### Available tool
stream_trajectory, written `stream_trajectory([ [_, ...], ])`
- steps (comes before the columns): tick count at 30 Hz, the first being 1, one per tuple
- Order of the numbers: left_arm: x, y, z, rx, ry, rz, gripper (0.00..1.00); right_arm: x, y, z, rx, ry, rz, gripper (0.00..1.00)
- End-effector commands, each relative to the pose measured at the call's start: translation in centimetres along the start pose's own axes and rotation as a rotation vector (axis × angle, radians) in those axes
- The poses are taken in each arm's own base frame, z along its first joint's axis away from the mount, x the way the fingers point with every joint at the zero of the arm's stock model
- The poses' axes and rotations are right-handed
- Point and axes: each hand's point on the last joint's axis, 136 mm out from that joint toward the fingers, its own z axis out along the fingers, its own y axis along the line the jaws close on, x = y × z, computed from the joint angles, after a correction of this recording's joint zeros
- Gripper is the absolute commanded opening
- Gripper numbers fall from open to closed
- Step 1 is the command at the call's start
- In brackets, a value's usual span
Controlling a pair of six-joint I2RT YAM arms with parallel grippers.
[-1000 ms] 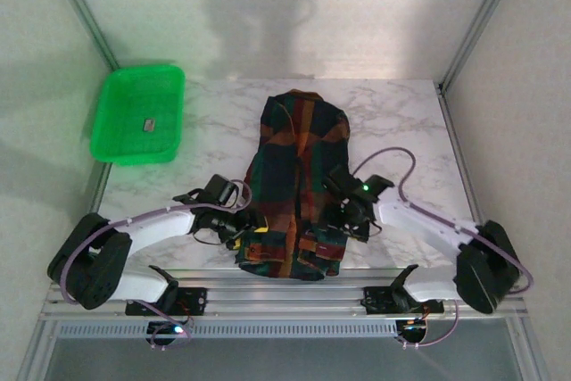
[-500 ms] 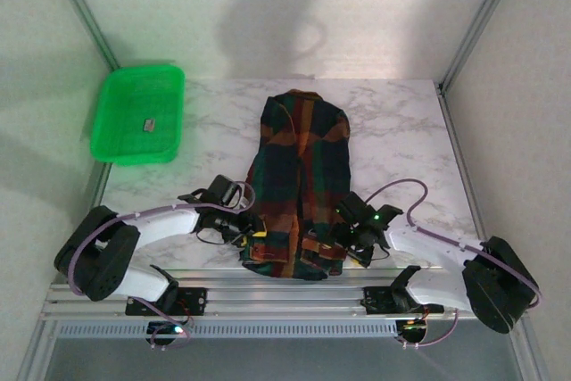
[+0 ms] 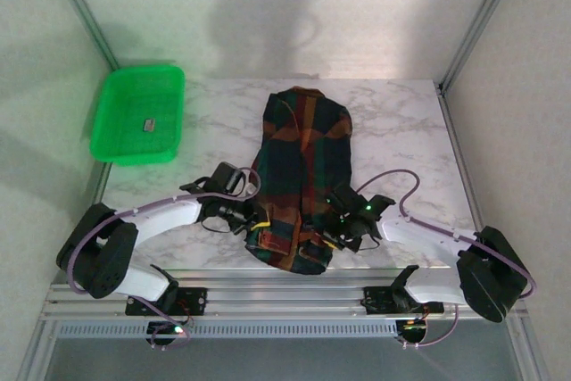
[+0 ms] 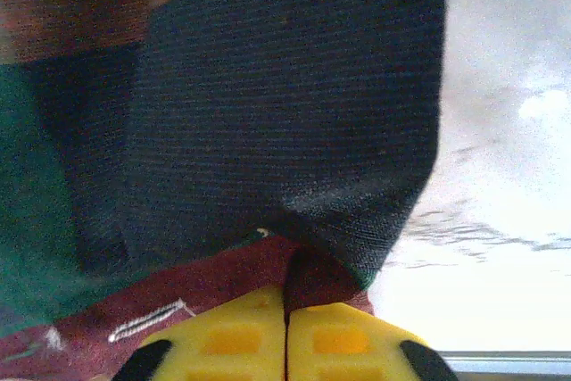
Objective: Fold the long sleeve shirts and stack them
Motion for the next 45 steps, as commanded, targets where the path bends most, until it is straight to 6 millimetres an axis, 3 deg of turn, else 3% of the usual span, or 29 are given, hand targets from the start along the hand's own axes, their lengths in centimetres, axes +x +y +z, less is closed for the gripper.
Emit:
stream_trajectory([
  [1, 0.6, -1.4, -0.9, 0.019, 0.015, 0.039, 0.02, 0.5, 1.0, -1.0, -0.027, 0.018, -0.012, 0.0],
  [6, -0.1, -2.8, -2.3, 0.037, -0.005, 0.052, 0.01, 0.6, 1.3, -3.0, -0.049, 0.004, -0.002, 0.0],
  [11, -2.2, -6.8, -4.7, 0.113, -0.063, 0.074, 0.0, -0.3, 2.6, -6.1, -0.085, -0.024, -0.007, 0.0],
  [17, -5.1, -9.7, -6.7, 0.185, -0.1, 0.076, 0.0, -3.5, 4.5, -9.2, -0.174, -0.072, 0.026, 0.0],
  [25, -8.7, -11.6, -7.1, 0.232, -0.128, 0.066, 0.0, -8.0, 7.1, -11.3, -0.24, -0.105, 0.021, 0.0],
  [32, -12.0, -12.2, -7.5, 0.256, -0.157, 0.049, 0.0, -12.2, 7.6, -11.8, -0.245, -0.117, 0.036, 0.0],
  [45, -16.0, -9.8, -5.8, 0.249, -0.155, -0.02, 0.0, -18.6, 8.1, -9.9, -0.263, -0.113, 0.089, 0.0],
])
